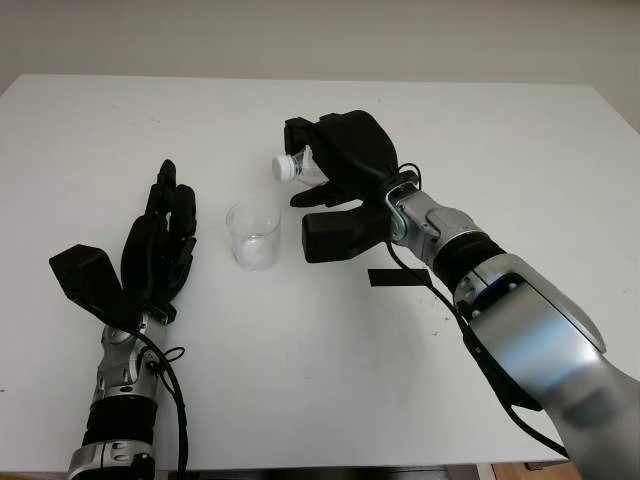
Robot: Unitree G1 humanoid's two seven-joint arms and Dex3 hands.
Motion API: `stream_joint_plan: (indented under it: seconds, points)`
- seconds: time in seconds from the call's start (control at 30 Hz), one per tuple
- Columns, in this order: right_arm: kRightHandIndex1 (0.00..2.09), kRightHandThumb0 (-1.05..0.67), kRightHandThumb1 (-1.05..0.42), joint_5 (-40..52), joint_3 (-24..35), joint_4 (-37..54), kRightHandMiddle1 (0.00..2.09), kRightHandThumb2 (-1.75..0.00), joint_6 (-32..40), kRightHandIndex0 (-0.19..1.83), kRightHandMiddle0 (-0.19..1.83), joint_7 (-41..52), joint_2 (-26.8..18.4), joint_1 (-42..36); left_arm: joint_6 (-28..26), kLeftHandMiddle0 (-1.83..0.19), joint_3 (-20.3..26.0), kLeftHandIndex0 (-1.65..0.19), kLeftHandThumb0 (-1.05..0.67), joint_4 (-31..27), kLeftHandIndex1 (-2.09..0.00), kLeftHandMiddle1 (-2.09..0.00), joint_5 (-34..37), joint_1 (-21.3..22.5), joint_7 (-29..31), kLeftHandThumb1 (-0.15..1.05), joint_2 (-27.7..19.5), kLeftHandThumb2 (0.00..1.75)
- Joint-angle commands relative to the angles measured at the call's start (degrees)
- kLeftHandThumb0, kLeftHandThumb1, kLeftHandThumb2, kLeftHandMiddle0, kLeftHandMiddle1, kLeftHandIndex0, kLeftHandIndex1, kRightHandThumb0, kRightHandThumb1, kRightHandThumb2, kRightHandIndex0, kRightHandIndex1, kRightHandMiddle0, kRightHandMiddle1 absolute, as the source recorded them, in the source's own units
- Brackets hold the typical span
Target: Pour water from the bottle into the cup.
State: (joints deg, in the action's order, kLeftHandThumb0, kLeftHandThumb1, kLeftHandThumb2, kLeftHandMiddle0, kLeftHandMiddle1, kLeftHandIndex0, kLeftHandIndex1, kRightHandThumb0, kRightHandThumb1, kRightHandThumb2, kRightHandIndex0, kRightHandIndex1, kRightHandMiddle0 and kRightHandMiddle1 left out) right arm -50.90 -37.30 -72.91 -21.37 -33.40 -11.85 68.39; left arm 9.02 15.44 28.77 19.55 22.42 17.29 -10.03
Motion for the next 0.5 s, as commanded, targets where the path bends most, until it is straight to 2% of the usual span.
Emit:
stream_joint_plan:
  seconds: [0.0, 0.2, 0.47]
  points:
    - [2.09, -0.41, -1.05, -0.66, -0.69, -0.03, 2.09, -0.18, -0.15, 1.37, 0.83, -1.36, -0.34, 1.89, 0.14, 0.14, 0.24, 0.13, -0.75, 0.03, -0.04, -0.05, -0.14, -1.01, -0.16, 1.05, 0.4, 0.46]
    - [2.09, -0.41, -1.05, -2.58, -2.69, -0.01, 2.09, -0.2, -1.07, 1.39, 0.81, -4.95, -0.5, 1.81, 0.36, 0.14, 0.02, 0.13, -0.75, 0.2, -0.05, -0.06, -0.54, -0.98, -0.38, 1.05, 0.47, 0.47]
    - [2.09, -0.42, -1.05, -6.0, -6.05, -0.34, 2.09, -0.2, -2.13, 1.39, 0.89, -11.21, -0.77, 2.01, 0.4, 0.14, -0.09, 0.14, -0.75, 0.24, -0.05, -0.05, -0.42, -1.09, -0.35, 1.05, 0.43, 0.47]
